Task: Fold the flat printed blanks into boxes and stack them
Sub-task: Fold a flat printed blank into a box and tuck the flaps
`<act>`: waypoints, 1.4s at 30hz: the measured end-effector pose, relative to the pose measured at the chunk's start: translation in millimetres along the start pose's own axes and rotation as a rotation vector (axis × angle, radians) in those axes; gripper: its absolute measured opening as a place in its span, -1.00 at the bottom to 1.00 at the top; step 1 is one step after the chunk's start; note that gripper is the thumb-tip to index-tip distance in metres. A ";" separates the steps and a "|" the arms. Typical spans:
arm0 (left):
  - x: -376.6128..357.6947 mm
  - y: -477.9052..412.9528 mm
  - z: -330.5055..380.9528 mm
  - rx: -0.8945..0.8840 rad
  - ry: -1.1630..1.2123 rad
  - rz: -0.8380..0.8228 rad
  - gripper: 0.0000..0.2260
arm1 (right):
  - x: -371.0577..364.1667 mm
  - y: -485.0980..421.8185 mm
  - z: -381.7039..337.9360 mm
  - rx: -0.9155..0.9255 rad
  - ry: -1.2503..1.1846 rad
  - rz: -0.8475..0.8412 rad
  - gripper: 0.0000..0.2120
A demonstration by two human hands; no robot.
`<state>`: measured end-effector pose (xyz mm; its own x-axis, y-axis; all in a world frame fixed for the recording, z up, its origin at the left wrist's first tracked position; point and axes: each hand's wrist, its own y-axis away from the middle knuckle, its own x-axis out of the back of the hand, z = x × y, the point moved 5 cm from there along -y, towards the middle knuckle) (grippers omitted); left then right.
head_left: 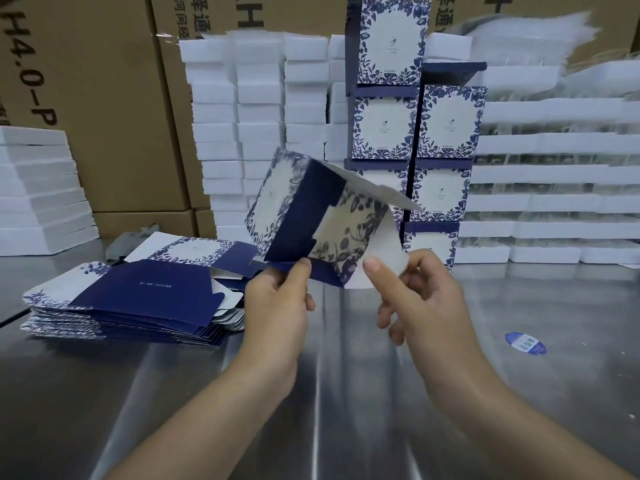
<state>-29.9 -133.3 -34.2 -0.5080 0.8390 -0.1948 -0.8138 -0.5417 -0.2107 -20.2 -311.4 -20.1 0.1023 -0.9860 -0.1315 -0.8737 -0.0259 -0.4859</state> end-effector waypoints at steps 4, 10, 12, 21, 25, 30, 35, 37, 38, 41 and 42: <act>2.1 -4.3 2.6 -0.110 -0.117 0.003 -0.68 | -4.0 0.2 -0.9 -0.048 -0.043 -0.079 -0.63; -5.8 5.8 18.0 -0.381 -0.275 -0.096 -0.61 | 8.7 -8.0 3.0 -0.158 -0.104 0.076 -0.46; -5.9 7.1 23.5 -0.442 -0.264 -0.113 -0.62 | 14.9 -10.8 7.3 -0.219 -0.146 0.137 -0.45; 11.2 -12.2 19.8 -0.199 -0.006 -0.005 -0.49 | 29.4 -20.9 14.5 -0.141 -0.005 0.210 -0.70; 9.3 -11.2 20.2 -0.221 -0.049 -0.027 -0.49 | 25.4 -18.3 1.4 0.158 0.243 0.146 -0.74; 9.6 -8.4 25.2 -0.273 -0.043 -0.001 -0.51 | 21.2 -12.4 -6.3 0.270 0.347 0.087 -0.79; 6.6 -1.7 28.1 -0.356 -0.054 -0.034 -0.60 | 14.0 -8.0 -1.5 0.244 0.391 -0.031 -0.56; 4.8 0.4 28.8 -0.394 -0.068 -0.060 -0.68 | 15.3 -8.8 0.6 0.253 0.402 -0.005 -0.66; 3.8 1.5 30.2 -0.417 -0.074 -0.076 -0.70 | 17.3 -11.1 0.7 0.259 0.404 0.020 -0.76; -0.1 8.6 38.6 -0.535 -0.145 -0.134 -0.67 | 26.0 -17.4 -0.2 0.268 0.452 0.104 -0.91; -1.5 12.6 41.3 -0.583 -0.179 -0.157 -0.65 | 29.1 -18.8 0.4 0.256 0.457 0.128 -0.85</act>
<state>-51.0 -139.3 3.1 -0.4752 0.8792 0.0336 -0.6205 -0.3078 -0.7213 -0.7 -339.6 -15.1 -0.2651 -0.9511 0.1583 -0.7158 0.0841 -0.6932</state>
